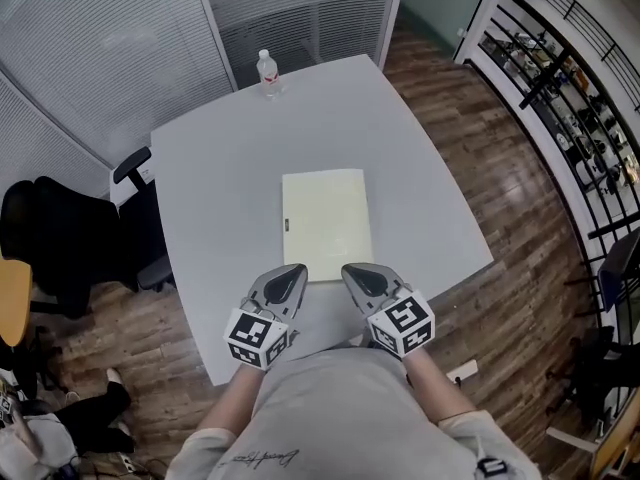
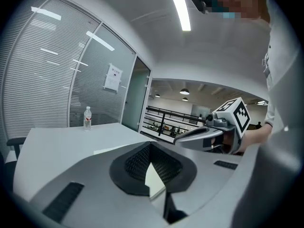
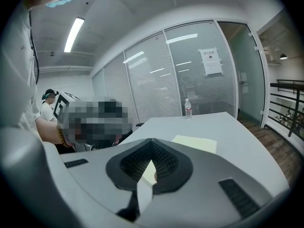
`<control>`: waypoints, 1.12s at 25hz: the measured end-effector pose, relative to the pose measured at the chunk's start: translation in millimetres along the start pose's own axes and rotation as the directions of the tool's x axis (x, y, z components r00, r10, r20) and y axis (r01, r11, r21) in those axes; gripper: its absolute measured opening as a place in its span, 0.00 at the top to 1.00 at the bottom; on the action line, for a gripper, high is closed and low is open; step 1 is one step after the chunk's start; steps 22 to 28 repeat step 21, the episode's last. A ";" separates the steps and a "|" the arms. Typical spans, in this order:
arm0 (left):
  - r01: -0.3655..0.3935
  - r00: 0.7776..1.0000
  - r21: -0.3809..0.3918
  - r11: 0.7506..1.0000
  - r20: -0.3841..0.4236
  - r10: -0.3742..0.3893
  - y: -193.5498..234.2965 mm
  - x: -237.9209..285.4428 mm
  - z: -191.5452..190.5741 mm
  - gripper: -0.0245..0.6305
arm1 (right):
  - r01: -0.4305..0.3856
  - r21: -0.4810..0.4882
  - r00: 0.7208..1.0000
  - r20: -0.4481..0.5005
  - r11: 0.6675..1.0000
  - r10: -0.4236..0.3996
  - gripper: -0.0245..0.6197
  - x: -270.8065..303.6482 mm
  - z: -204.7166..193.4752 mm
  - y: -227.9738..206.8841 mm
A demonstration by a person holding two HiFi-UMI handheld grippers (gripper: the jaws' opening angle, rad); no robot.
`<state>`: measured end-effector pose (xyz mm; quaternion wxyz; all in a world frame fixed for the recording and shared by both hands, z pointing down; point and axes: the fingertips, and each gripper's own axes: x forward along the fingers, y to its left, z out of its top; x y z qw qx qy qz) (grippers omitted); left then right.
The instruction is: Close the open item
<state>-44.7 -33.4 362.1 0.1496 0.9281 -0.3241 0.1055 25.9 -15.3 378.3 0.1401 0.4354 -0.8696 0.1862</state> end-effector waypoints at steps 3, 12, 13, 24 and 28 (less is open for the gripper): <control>-0.005 1.000 0.008 1.000 0.004 0.005 2.0 -0.5 1.2 0.95 | -0.003 -0.005 1.000 0.004 1.000 0.003 0.93 2.3 2.3 1.8; 0.006 1.000 0.030 1.000 0.001 -0.006 -4.4 1.5 4.0 0.95 | -0.003 -0.003 1.000 0.017 1.000 0.003 0.93 -3.5 4.5 4.3; 0.007 1.000 0.031 0.999 -0.001 -0.007 -5.6 2.3 4.4 0.95 | -0.003 -0.001 1.000 0.017 1.000 0.003 0.93 -4.4 4.4 3.4; 0.008 1.000 0.031 1.000 0.006 -0.008 -4.6 -0.2 3.4 0.95 | -0.007 0.000 1.000 0.026 1.000 0.007 0.93 -1.9 5.0 10.1; 0.008 1.000 0.031 1.000 0.006 -0.008 -4.6 -0.2 3.4 0.95 | -0.007 0.000 1.000 0.026 1.000 0.007 0.93 -1.9 5.0 10.1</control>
